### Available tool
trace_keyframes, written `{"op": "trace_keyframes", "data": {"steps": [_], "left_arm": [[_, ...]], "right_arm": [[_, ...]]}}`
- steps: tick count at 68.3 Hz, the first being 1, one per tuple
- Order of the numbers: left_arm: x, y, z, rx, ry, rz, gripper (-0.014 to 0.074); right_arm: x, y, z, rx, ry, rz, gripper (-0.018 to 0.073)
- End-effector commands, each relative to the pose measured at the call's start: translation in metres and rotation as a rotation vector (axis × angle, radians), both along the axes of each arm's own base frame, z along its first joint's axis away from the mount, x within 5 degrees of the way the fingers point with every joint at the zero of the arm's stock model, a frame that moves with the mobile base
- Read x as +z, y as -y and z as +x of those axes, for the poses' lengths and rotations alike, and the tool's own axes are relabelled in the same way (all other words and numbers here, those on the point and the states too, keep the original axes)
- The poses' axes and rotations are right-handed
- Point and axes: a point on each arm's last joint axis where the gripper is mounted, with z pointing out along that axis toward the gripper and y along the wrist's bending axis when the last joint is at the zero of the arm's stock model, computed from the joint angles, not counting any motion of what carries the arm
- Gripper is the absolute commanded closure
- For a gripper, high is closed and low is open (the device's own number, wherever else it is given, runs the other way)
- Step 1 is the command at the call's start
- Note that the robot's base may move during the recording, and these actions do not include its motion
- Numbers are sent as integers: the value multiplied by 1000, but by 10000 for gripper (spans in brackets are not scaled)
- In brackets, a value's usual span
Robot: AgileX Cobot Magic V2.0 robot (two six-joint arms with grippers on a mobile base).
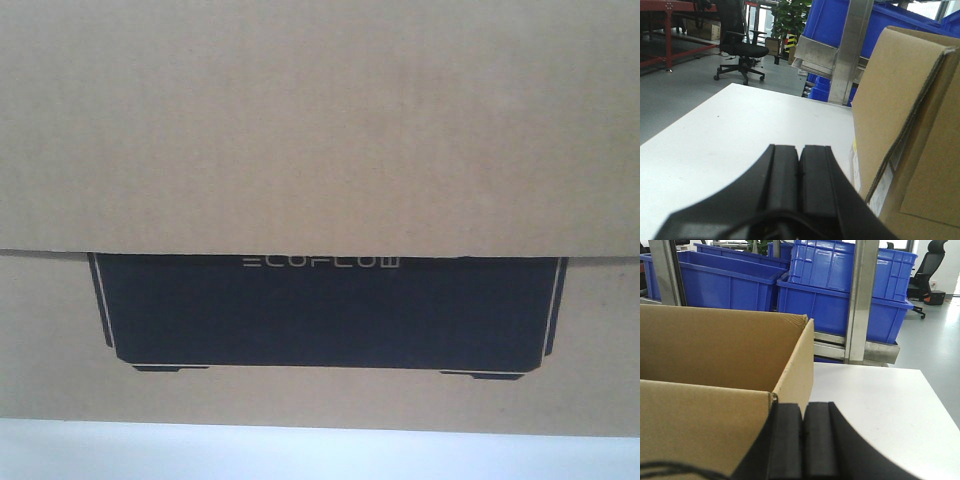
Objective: Grab box from left shelf to table start
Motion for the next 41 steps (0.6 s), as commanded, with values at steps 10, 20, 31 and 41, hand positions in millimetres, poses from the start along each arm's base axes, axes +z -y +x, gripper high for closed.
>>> {"op": "trace_keyframes", "data": {"steps": [10,20,31,41], "left_arm": [[6,4,-1,-66,66,48,691],[4,6,-1,-109,42,47,691],[4,7,-1,-116,42,47,691],[4,7,-1,-116,42,47,692]], "right_arm": [[16,1,-5,-8,121,-5,501],[16,1,-5,-8,121,-5,501],[16,1,-5,-8,121,-5,501],[16,1,-5,-8,121,-5,501]]}}
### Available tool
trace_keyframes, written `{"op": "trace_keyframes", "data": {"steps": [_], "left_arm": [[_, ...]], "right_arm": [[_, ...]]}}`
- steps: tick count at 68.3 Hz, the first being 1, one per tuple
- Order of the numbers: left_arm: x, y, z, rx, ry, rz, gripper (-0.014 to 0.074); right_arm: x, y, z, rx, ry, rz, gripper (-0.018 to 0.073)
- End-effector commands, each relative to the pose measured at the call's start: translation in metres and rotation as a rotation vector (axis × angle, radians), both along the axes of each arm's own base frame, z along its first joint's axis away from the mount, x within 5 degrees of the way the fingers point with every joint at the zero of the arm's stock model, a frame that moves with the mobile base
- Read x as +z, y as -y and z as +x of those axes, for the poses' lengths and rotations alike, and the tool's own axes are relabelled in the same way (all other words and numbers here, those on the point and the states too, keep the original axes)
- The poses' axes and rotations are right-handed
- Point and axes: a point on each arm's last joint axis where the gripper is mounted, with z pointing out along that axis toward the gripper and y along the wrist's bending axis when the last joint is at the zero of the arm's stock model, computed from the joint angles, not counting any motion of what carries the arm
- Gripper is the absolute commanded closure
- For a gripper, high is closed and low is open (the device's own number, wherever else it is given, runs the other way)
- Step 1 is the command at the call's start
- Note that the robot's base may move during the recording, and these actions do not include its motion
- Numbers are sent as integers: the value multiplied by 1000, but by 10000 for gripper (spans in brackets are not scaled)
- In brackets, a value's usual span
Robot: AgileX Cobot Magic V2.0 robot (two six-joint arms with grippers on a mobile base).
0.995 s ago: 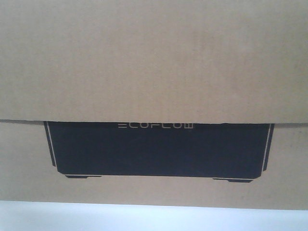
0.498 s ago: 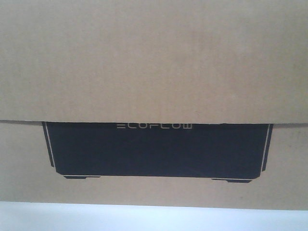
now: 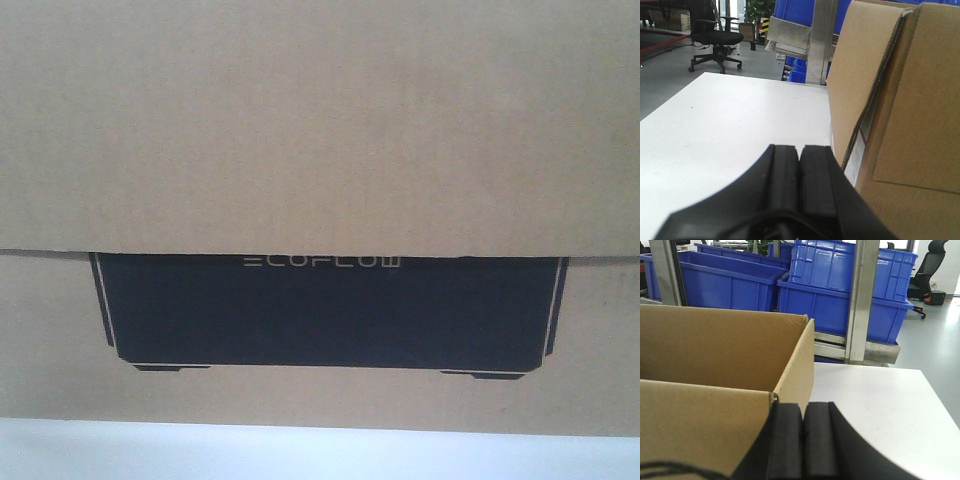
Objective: Grab box from left shelf to table start
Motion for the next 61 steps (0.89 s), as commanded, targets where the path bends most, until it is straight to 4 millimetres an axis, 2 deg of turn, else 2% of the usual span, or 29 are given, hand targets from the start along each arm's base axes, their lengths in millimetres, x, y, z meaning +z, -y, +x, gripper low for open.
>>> {"op": "trace_keyframes", "data": {"steps": [1,40,47,61], "left_arm": [[8,1,-1,-11,88,-1,691],[8,1,-1,-11,88,-1,692],[8,1,-1,-11,88,-1,691],[8,1,-1,-11,88,-1,691]], "right_arm": [[16,1,-5,-8,120,-6,501],[15,0,-5,7,113,21,501],[1,-1,6,5,85,17,501],[-48,-2,34,-50,34,24,501]]}}
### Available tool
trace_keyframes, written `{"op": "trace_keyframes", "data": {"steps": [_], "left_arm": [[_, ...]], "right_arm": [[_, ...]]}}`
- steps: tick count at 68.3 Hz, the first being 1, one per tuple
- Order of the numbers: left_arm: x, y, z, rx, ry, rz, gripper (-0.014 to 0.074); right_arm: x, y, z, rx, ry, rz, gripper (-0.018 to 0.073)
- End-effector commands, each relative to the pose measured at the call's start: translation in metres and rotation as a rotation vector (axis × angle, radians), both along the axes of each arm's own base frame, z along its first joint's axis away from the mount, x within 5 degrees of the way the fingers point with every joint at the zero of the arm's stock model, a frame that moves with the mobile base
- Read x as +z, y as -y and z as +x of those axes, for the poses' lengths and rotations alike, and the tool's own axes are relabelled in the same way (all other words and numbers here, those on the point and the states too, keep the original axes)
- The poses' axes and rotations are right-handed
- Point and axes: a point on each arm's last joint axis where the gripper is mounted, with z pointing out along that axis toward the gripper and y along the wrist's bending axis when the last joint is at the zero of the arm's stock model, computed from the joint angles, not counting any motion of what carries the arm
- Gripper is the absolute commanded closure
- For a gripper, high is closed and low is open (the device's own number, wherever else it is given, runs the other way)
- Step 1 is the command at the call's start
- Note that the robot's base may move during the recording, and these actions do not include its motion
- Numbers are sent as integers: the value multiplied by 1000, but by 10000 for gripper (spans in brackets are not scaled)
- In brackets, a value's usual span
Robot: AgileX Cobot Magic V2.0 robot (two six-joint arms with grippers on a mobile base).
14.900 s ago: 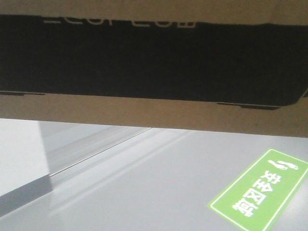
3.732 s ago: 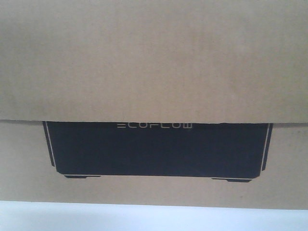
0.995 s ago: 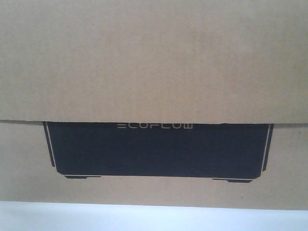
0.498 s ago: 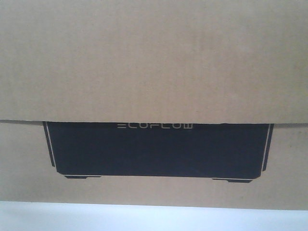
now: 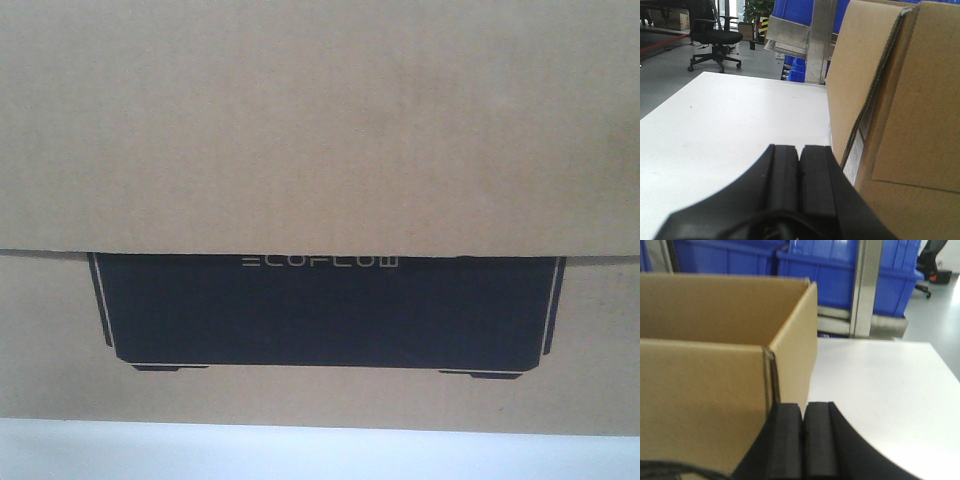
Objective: Grab box from left shelf to table start
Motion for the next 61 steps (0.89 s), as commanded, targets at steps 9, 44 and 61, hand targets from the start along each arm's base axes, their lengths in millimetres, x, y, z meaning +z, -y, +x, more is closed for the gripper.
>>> {"op": "trace_keyframes", "data": {"steps": [9,44,61], "left_arm": [[8,1,-1,-11,90,-2,691],[8,1,-1,-11,90,-2,691],[8,1,-1,-11,90,-2,691]], "right_arm": [[-27,3,16,-90,103,11,501],[-68,3,27,-97,87,53,501],[-68,3,27,-97,87,53,501]]}}
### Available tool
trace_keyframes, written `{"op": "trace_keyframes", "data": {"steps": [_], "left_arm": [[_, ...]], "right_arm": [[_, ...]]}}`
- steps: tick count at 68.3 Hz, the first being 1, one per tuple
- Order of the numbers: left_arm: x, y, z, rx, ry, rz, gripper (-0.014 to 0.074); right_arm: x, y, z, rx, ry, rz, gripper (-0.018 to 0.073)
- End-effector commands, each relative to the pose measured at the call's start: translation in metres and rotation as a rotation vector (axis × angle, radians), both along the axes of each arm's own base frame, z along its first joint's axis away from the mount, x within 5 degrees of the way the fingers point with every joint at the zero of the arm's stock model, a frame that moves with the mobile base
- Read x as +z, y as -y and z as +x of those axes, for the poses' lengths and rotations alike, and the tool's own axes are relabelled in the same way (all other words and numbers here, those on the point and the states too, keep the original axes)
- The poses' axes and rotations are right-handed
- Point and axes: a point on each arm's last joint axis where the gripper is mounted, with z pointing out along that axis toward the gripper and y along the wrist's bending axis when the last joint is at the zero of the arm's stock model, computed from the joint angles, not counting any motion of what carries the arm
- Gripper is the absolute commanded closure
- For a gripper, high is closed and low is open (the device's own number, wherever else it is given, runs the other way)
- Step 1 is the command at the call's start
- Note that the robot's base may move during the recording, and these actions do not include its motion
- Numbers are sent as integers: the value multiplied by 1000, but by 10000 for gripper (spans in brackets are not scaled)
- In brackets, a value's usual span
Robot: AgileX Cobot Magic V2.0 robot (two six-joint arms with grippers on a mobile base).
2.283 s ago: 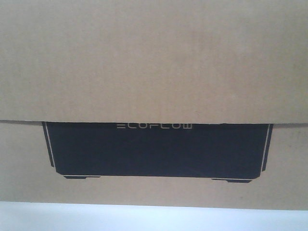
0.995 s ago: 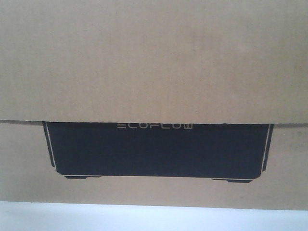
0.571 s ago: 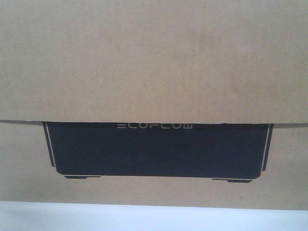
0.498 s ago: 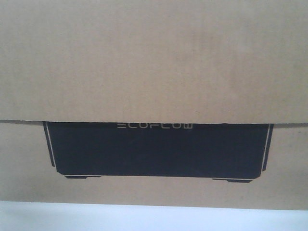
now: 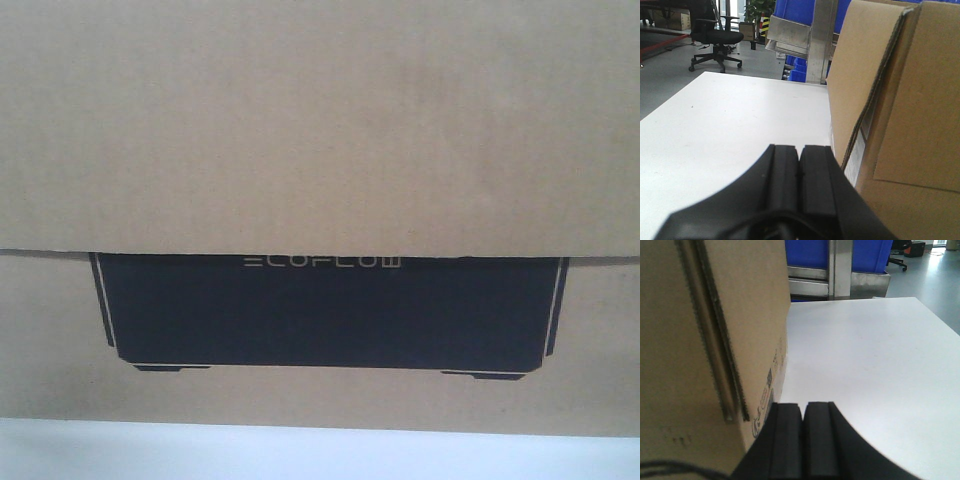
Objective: Grab box from left shelf to table start
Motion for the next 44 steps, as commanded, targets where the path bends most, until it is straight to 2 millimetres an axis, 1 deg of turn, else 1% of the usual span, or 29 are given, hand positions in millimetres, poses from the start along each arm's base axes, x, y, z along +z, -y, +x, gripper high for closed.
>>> {"op": "trace_keyframes", "data": {"steps": [1,44], "left_arm": [[8,1,-1,-11,90,-2,692],[8,1,-1,-11,90,-2,691]], "right_arm": [[15,1,-1,-13,118,-3,501],[15,1,-1,-13,118,-3,501]]}}
